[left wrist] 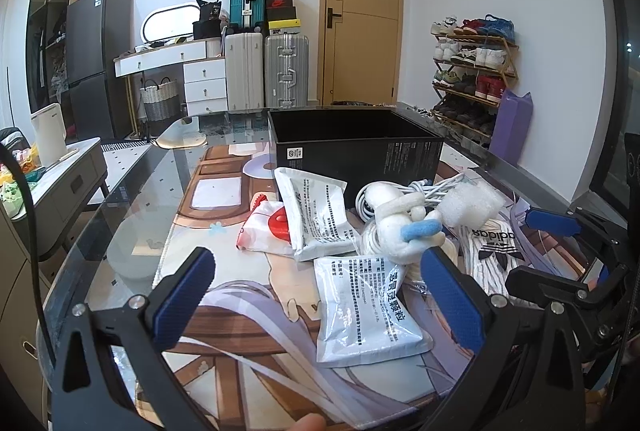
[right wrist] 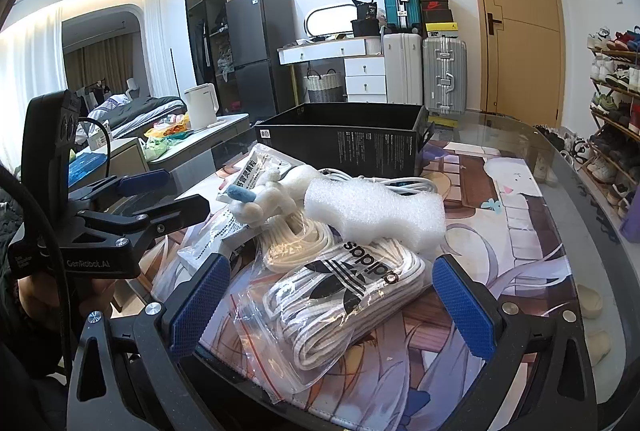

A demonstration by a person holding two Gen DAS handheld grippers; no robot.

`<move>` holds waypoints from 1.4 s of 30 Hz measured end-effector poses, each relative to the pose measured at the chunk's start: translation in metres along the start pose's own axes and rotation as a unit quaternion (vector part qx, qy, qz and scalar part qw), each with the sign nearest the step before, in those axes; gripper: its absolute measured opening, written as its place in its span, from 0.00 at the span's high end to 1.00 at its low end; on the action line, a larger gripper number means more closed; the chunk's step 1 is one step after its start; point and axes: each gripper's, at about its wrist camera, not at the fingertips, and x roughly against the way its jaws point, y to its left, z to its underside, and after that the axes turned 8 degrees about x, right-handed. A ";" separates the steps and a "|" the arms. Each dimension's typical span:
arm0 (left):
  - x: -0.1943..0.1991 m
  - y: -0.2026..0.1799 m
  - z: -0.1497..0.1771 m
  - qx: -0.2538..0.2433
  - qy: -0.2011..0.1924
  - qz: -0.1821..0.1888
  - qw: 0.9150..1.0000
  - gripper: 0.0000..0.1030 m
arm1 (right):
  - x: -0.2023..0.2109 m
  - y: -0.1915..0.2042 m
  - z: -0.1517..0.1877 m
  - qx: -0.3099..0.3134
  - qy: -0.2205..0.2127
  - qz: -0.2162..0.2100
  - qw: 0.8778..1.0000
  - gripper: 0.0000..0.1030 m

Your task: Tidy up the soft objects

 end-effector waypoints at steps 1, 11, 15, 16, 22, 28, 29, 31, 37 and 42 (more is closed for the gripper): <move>0.000 0.000 0.000 0.000 0.000 0.000 1.000 0.00 | 0.000 0.000 0.000 0.000 0.000 0.000 1.000 0.00; 0.000 -0.001 0.000 -0.001 0.000 0.000 1.000 0.00 | 0.000 0.000 0.000 -0.001 0.000 -0.001 1.000 0.00; 0.000 -0.002 0.001 -0.004 0.003 0.001 1.000 0.00 | 0.000 -0.001 0.000 -0.002 0.002 -0.004 1.000 0.00; 0.000 -0.002 0.002 -0.005 0.004 0.001 1.000 0.00 | 0.000 -0.002 0.001 -0.003 0.002 -0.005 1.000 0.00; -0.002 -0.003 0.002 -0.006 0.009 0.002 1.000 0.00 | 0.000 -0.004 0.000 -0.009 0.004 -0.005 1.000 0.00; -0.006 -0.004 0.005 -0.013 0.020 0.003 1.000 0.00 | 0.000 -0.005 -0.004 -0.007 0.008 0.007 1.000 0.00; -0.006 -0.004 0.005 -0.014 0.021 0.004 1.000 0.00 | 0.001 -0.006 -0.004 -0.007 0.008 0.009 1.000 0.00; -0.008 -0.005 0.006 -0.015 0.025 0.004 1.000 0.00 | 0.000 -0.008 -0.006 -0.008 0.010 0.012 1.000 0.00; -0.016 -0.007 0.009 -0.020 0.044 0.005 0.999 0.00 | -0.005 -0.016 -0.009 -0.017 0.025 0.021 0.999 0.00; -0.024 -0.010 0.012 -0.028 0.066 0.005 0.997 0.00 | -0.011 -0.024 -0.012 -0.024 0.033 0.038 0.998 0.00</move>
